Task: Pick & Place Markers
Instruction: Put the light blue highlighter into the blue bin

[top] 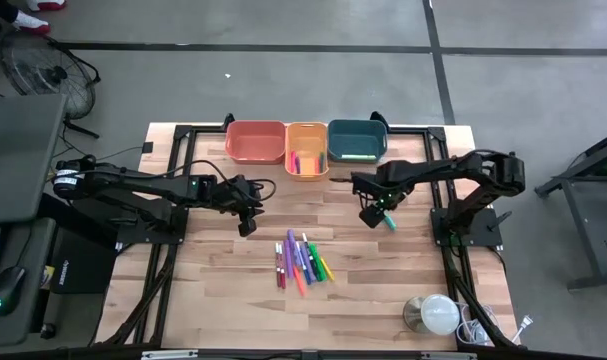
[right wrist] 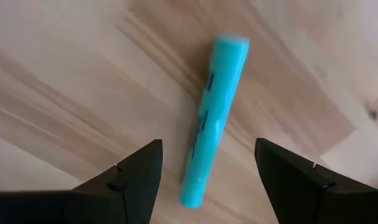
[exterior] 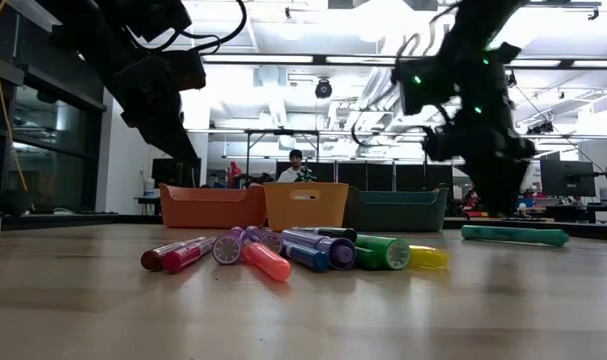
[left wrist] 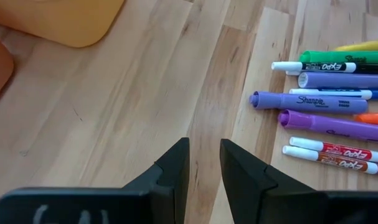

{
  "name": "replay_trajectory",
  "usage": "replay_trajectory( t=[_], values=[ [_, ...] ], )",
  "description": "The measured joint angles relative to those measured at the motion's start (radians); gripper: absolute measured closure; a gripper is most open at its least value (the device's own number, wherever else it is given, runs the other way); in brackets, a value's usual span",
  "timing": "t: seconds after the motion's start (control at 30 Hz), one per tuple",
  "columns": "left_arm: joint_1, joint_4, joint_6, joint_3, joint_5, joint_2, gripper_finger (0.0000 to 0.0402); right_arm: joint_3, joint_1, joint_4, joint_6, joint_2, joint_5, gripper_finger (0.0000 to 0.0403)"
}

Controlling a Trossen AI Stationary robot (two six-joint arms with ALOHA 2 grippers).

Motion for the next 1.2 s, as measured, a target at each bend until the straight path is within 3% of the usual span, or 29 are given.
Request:
replay_trajectory(
  t=[0.43, 0.7, 1.03, 1.2],
  values=[
    [0.000, 0.000, 0.000, 0.000, 0.000, 0.000, 0.0314, -0.202, 0.000, 0.252, 0.030, -0.014, -0.052, 0.0179],
    [0.000, 0.000, 0.000, 0.000, -0.002, 0.000, 0.0314, -0.201, 0.001, 0.252, -0.010, -0.010, -0.020, 0.0234],
    [0.000, 0.005, -0.016, 0.000, -0.007, 0.000, 0.0314, -0.202, 0.001, 0.245, 0.004, -0.010, 0.008, 0.0347],
    [0.000, -0.006, -0.015, 0.016, -0.033, 0.000, 0.0314, -0.193, 0.001, 0.241, -0.011, -0.007, 0.000, 0.0350]
  ],
)
